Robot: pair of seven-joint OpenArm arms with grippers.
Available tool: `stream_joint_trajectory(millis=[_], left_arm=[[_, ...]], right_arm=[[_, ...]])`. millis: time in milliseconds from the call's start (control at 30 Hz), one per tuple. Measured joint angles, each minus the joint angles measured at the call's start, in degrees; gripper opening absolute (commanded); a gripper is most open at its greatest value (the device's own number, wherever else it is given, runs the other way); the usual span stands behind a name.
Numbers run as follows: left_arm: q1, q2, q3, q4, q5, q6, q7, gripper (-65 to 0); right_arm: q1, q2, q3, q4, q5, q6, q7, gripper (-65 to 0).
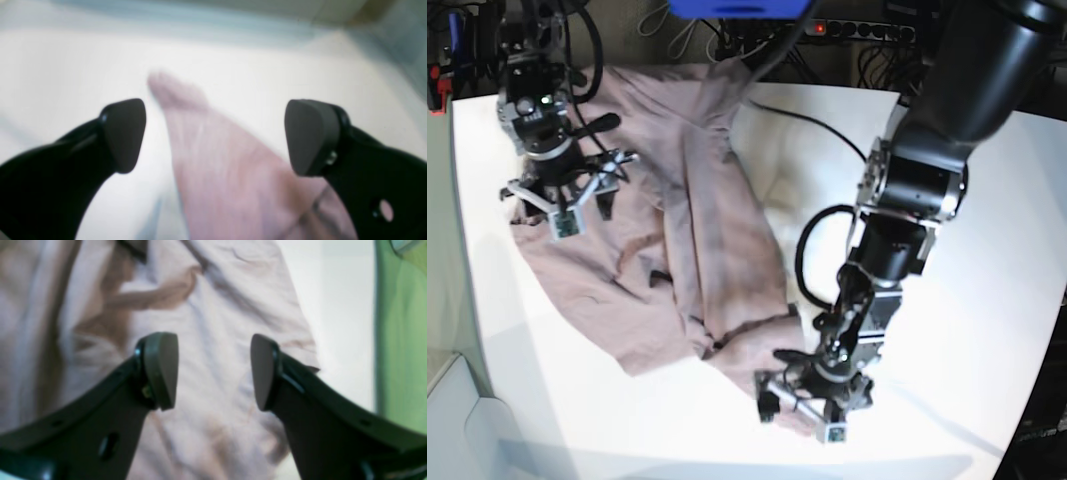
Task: Layout the t-shirt on the table in an organized manner, then fold the t-shirt properly
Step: 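Grasp the bunched shirt fabric with the left gripper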
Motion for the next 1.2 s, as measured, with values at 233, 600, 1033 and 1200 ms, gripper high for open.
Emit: stream_joint_trajectory(millis=[233,600,1033,1200], left_arm=[[11.0,-7.0,-0.3,23.0,0.0,0.3,11.3,-0.3],[23.7,-8.3,0.1,34.8,0.1,0.1,17.5,-0.3],[24.7,-4.2,0.2,34.3,0.1,-0.3,17.1,-14.0],[23.6,-3.5,0.0,27.8,0.2,-0.2,17.3,-34.9]], right_arm=[[0.1,-0.5,-0.4,0.0,0.2,0.0,0.1,-30.5],[1.5,-0.7,-0.3,-0.2,0.2,0.0,0.0,-30.5],[1.6,-0.7,-0.3,-0.2,0.2,0.0,-0.1,-30.6],[1.6,-0.3,0.1,-0.2,0.1,0.0,-0.1,-30.6]])
